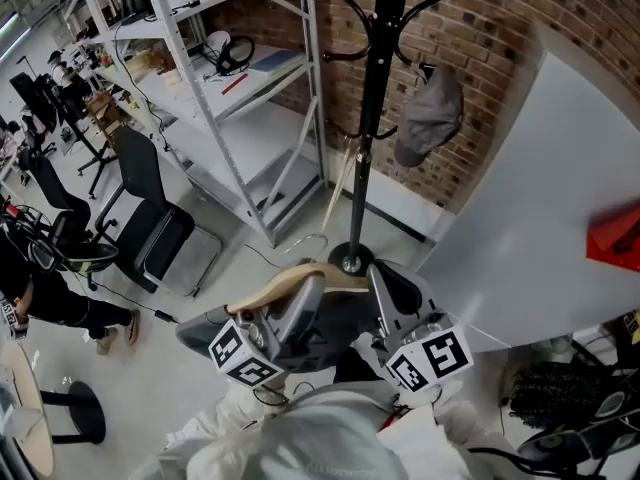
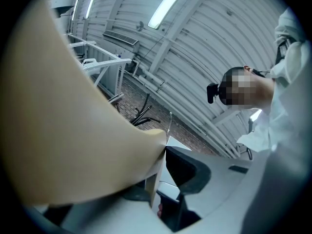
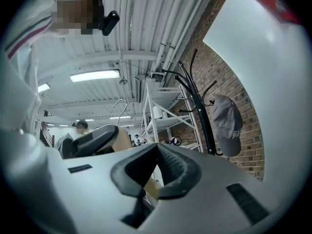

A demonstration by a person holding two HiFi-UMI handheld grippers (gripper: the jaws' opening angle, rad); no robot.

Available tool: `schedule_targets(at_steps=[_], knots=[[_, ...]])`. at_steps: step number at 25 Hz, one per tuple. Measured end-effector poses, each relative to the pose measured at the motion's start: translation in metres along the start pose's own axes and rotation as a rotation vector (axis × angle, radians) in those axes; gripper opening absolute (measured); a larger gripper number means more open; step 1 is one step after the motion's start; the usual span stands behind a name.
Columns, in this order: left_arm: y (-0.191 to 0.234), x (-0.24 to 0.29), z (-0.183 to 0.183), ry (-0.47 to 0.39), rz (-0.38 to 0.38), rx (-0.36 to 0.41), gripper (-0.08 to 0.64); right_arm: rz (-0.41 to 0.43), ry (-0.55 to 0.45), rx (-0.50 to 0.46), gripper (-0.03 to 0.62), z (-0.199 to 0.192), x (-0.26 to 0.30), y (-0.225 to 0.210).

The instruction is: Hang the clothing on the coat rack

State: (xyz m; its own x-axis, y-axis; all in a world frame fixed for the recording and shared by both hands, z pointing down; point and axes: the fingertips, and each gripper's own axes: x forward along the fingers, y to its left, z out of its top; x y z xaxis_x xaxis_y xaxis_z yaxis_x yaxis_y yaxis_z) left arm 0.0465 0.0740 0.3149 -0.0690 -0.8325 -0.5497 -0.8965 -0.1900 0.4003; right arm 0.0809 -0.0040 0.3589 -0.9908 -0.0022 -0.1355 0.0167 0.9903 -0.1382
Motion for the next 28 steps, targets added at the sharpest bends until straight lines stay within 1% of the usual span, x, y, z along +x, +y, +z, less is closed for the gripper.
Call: schedule_targets(at_steps=[5,10,18,23,28], knots=[[0.033,0.022,-0.001,0.004,0.000,-0.015,0.104,-0.005,0.005,-0.007,0.023,0.000,0.029,-0.021],[0.061,0.050,-0.005,0.015,-0.018,-0.032,0.104,-0.028,0.007,-0.010,0.023,0.001,0.054,-0.050],[0.112,0.102,-0.009,0.025,-0.042,-0.045,0.104,-0.038,-0.006,-0.021,0.023,0.009,0.106,-0.101],[0.135,0.136,-0.009,0.033,-0.056,-0.064,0.104,-0.041,-0.016,-0.024,0.023,0.021,0.135,-0.133],[0.154,0.152,-0.015,0.027,-0.060,-0.084,0.104,-0.041,-0.009,-0.042,0.023,0.020,0.151,-0.148]])
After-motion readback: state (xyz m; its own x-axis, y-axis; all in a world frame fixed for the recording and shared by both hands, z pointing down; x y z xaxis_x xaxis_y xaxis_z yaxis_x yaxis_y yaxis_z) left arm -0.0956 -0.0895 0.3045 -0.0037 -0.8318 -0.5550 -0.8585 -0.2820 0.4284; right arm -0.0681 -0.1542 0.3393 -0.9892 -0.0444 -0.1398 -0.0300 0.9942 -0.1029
